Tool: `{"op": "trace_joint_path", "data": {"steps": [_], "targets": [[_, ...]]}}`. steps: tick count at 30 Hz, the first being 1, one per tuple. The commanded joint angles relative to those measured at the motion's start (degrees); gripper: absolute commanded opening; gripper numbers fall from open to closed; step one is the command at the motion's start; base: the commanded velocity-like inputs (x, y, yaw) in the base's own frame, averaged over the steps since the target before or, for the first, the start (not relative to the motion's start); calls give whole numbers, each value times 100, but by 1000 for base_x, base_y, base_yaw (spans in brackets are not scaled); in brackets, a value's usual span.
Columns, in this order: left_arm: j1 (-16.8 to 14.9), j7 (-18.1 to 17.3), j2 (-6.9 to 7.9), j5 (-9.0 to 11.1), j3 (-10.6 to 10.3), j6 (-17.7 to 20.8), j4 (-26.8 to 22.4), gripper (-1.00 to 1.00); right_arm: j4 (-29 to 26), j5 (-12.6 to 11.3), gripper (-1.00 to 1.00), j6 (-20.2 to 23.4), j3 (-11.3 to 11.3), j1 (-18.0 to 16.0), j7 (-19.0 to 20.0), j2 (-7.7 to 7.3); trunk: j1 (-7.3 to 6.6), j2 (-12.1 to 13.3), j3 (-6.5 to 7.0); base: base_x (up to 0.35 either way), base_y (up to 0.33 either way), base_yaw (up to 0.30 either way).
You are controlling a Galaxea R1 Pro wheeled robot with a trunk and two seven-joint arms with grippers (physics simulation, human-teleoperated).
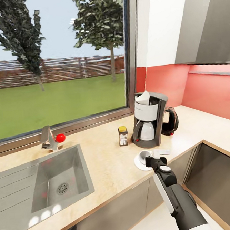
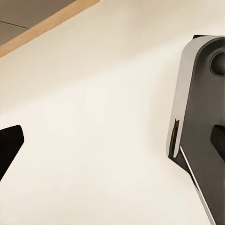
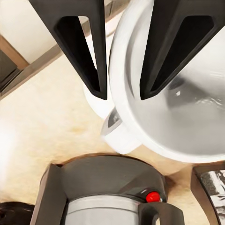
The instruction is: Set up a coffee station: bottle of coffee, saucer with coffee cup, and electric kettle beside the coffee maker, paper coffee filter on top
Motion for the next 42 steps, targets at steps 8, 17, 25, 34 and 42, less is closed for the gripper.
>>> {"op": "trace_joint_path", "data": {"steps": [8, 17, 25, 34, 42], "targets": [[-1, 19, 2, 31, -49, -19, 1, 100, 6, -37, -100, 22, 5, -5, -55, -1, 3, -11, -11, 92, 0, 0], [-1, 18, 3, 33, -48, -24, 3, 100, 149, -38, -100, 22, 4, -5, -55, -1, 3, -11, -11, 8, 0, 0], [-1, 11, 3, 32, -46, -24, 3, 100, 182, -39, -100, 22, -3, -5, -55, -1, 3, -11, -11, 1, 0, 0], [-1, 11, 3, 29, -48, -24, 3, 100, 183, -39, -100, 22, -5, -5, -62, -1, 3, -11, -11, 92, 0, 0], [-1, 11, 11, 27, -43, -24, 19, 100, 273, -31, -100, 22, -7, -5, -60, -1, 3, -11, -11, 1, 0, 0]]}}
